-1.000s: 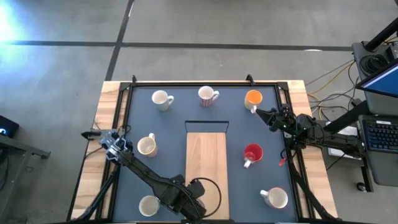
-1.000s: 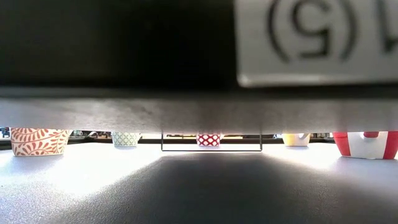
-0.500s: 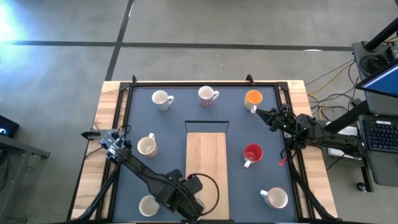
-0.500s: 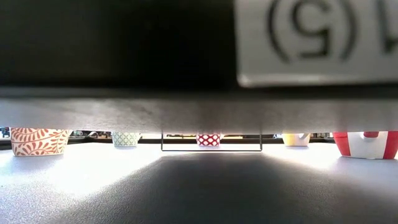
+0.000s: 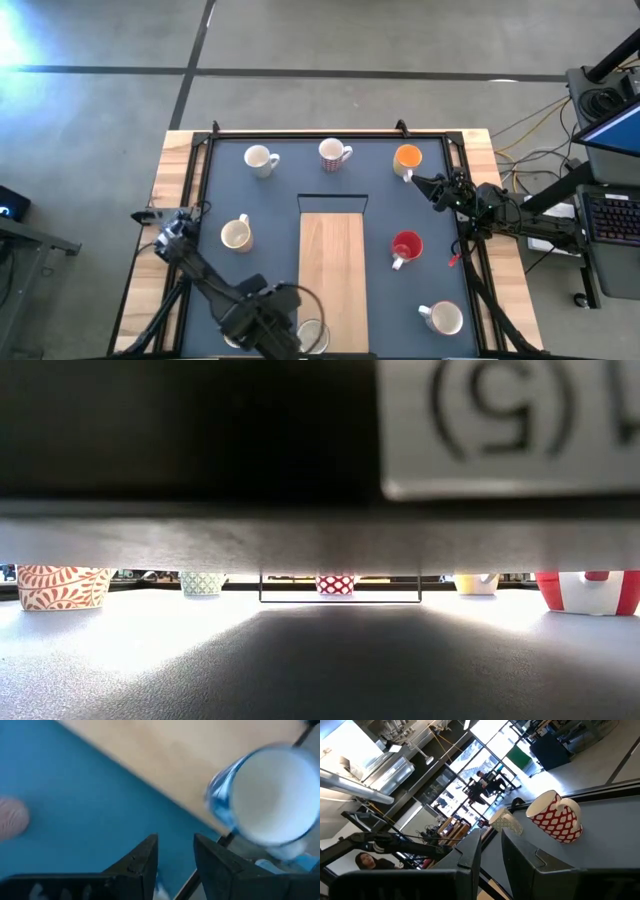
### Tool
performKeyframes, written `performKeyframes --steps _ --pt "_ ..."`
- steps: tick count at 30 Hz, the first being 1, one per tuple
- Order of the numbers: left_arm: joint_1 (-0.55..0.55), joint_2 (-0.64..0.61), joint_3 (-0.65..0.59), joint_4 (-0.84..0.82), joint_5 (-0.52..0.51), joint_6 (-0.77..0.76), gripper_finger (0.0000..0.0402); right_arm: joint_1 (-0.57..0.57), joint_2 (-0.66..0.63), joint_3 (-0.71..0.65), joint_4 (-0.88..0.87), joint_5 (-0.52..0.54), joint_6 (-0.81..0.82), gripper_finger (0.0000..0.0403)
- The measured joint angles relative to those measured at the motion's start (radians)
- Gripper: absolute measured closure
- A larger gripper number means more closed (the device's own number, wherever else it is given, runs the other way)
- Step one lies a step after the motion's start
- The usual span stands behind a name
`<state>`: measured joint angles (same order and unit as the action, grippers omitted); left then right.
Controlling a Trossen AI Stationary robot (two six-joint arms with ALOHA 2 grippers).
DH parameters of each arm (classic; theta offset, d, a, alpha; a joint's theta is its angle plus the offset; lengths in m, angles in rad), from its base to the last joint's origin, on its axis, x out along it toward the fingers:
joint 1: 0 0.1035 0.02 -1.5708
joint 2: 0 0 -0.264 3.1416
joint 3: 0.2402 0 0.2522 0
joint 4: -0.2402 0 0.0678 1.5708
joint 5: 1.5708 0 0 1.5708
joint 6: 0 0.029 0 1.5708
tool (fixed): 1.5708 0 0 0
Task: Place coffee mugs
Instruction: Put the blue mug on the shelf
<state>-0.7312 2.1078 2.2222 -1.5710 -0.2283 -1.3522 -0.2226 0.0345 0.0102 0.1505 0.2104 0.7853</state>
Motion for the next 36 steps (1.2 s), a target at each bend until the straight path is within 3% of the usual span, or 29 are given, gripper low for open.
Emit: performKeyframes --steps 7,16,24,36 --pt "-0.074 -0.129 -0.25 0.048 0.068 -0.192 0.0294 0.0 0.0 0.0 -0.005 0.0 0.0 0.0337" --pt "-0.167 -0.248 -0.483 0.134 0.118 -0.393 0.0294 0.0 0.0 0.0 -0.01 0.0 0.0 0.0337" --pt "-0.194 -0.261 -0.587 0.188 0.189 -0.476 0.0294 0.0 0.0 0.0 -0.016 0.0 0.0 0.0337" --pt "-0.21 -0.277 -0.757 0.326 0.191 -0.494 0.0295 0.0 0.0 0.0 -0.019 0.0 0.0 0.0337"
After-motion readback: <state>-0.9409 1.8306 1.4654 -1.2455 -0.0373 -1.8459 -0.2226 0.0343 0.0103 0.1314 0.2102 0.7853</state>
